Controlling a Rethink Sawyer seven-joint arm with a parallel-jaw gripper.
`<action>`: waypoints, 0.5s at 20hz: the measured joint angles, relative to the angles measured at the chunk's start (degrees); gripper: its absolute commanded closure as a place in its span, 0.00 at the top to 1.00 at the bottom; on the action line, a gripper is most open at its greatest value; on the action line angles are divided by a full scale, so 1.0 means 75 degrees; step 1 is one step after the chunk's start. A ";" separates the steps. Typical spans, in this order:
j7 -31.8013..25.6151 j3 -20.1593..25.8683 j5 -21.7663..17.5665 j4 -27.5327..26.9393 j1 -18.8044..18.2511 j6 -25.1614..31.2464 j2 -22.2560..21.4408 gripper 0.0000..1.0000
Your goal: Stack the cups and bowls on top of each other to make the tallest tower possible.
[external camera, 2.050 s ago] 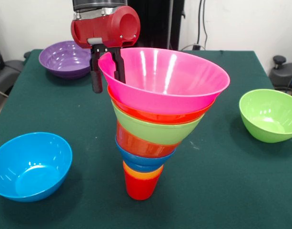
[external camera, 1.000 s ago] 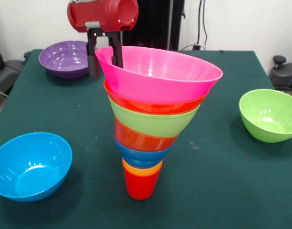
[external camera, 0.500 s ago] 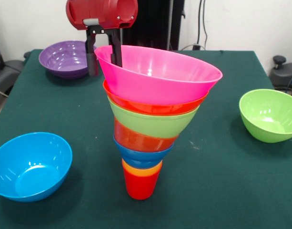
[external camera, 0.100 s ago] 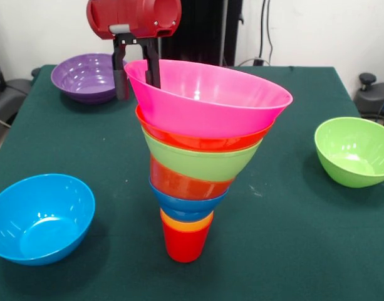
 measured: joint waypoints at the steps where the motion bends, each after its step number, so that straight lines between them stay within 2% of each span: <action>1: 0.0000 -0.0014 -0.0006 0.0000 0.0006 0.0000 0.0000 1.00; 10: 0.0000 -0.0183 -0.0029 0.0000 0.0025 0.0000 0.0000 1.00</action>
